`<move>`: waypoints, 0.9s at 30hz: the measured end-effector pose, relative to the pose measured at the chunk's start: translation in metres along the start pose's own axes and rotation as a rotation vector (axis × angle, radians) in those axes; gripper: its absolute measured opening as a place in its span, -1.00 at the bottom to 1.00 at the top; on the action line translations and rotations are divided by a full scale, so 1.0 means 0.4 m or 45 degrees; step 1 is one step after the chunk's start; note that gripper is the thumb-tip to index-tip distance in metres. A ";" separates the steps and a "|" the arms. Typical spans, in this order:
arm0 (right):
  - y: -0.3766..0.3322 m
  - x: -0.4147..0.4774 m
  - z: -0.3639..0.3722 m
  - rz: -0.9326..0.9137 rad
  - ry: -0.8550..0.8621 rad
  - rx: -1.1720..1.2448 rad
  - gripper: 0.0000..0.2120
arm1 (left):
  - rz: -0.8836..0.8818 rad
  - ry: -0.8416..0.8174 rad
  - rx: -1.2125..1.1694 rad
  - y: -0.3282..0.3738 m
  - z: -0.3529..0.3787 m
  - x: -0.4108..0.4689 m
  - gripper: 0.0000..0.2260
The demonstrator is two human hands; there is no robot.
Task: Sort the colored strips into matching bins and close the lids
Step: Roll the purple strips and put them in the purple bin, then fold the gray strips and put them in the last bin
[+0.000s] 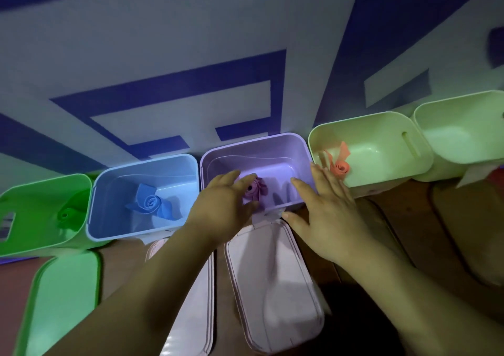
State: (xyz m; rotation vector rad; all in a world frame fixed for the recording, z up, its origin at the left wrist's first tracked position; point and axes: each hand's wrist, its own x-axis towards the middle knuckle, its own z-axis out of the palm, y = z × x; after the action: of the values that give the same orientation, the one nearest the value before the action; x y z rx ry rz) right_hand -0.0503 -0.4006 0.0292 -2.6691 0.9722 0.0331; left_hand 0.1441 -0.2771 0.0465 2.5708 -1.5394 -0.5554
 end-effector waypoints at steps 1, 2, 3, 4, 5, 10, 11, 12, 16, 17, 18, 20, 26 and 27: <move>-0.007 -0.018 -0.011 0.007 0.001 -0.006 -0.31 | 0.006 0.028 0.001 0.005 -0.005 -0.032 -0.45; -0.015 -0.039 -0.021 0.013 0.015 -0.025 -0.31 | 0.014 0.058 -0.005 0.009 -0.008 -0.065 -0.45; -0.024 -0.062 -0.031 0.019 0.038 -0.048 -0.31 | 0.024 0.088 -0.016 0.010 -0.008 -0.098 -0.45; -0.033 -0.086 -0.040 0.027 0.061 -0.068 -0.32 | 0.041 0.121 -0.029 0.012 -0.007 -0.132 -0.45; -0.041 -0.112 -0.050 0.027 0.087 -0.082 -0.31 | 0.065 0.156 -0.039 0.014 -0.004 -0.165 -0.45; -0.058 -0.262 -0.066 0.120 0.014 -0.086 -0.30 | 0.154 0.216 -0.066 0.027 0.033 -0.312 -0.43; -0.058 -0.294 -0.062 0.155 0.015 -0.082 -0.29 | 0.184 0.204 -0.069 0.031 0.045 -0.337 -0.42; -0.057 -0.328 -0.057 0.197 0.007 -0.077 -0.28 | 0.211 0.181 -0.076 0.036 0.057 -0.359 -0.41; -0.036 -0.487 -0.020 0.392 -0.010 -0.066 -0.25 | 0.276 0.076 -0.085 0.073 0.108 -0.418 -0.37; -0.029 -0.531 -0.011 0.437 0.008 -0.040 -0.24 | 0.313 0.046 -0.091 0.088 0.122 -0.427 -0.37; -0.021 -0.572 0.000 0.485 0.018 -0.002 -0.23 | 0.360 0.024 -0.098 0.105 0.135 -0.433 -0.37; 0.001 -0.649 0.017 0.601 -0.012 0.045 -0.24 | 0.458 -0.011 -0.119 0.141 0.167 -0.438 -0.38; 0.141 -0.812 0.055 0.736 -0.033 0.055 -0.28 | 0.647 -0.169 -0.188 0.294 0.269 -0.455 -0.37; 0.174 -0.822 0.061 0.744 -0.039 0.060 -0.27 | 0.662 -0.174 -0.183 0.321 0.285 -0.445 -0.37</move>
State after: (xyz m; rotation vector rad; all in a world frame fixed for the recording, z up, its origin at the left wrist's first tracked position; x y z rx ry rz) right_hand -0.3459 -0.2386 0.0274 -2.2436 1.6777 0.1722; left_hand -0.0789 -0.1735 0.0206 1.9464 -2.0235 -0.7485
